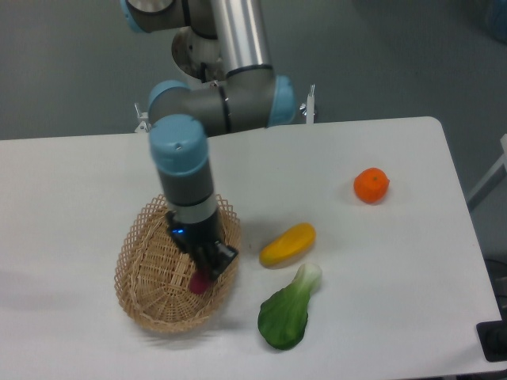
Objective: Pick up the sweet potato from the basket
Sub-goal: 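Lift the held sweet potato out of the basket and carry it away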
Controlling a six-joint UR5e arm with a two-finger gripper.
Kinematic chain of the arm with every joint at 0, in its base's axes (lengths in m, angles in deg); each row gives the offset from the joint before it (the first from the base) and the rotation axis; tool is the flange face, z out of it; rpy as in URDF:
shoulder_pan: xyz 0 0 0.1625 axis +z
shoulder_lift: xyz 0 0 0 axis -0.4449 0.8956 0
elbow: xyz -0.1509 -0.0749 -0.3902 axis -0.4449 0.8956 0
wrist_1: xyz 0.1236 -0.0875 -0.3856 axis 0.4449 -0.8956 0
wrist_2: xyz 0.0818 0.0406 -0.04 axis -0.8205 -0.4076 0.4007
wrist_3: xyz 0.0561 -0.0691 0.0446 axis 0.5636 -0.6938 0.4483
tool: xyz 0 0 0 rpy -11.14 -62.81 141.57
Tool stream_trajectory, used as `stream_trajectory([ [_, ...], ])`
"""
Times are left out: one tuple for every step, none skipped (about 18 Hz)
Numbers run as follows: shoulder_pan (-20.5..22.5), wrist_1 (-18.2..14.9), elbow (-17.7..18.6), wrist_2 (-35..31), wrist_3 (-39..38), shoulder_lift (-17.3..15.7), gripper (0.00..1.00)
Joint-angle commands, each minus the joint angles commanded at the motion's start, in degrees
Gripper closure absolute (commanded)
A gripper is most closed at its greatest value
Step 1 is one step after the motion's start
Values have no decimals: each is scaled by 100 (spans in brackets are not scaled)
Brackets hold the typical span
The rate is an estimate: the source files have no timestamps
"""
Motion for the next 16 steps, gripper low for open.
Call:
stream_trajectory([
  [193, -88, 0, 26, 246, -88, 86],
  [378, -193, -26, 70, 466, -150, 86],
  [571, -307, -79, 166, 686, -211, 86],
  [756, -439, -149, 254, 914, -247, 86],
  [906, -562, -210, 298, 1126, -247, 86],
  [1081, -694, -289, 316, 1319, -256, 86],
  [1257, -835, -360, 360, 1530, -256, 86],
  [1424, -914, -404, 387, 1767, -256, 86],
  [1565, -941, -422, 387, 1995, -256, 86],
  [1688, -968, -422, 387, 2189, -256, 86],
  [1802, -1020, -422, 387, 2348, -256, 86],
  [1899, -1047, -422, 396, 2523, -256, 86],
  [1987, -1047, -431, 404, 2673, -256, 86],
  [2049, -1047, -431, 404, 2779, -256, 86],
  [2093, -1047, -431, 404, 2824, -256, 86],
  [2102, -1047, -439, 404, 2833, -256, 86],
])
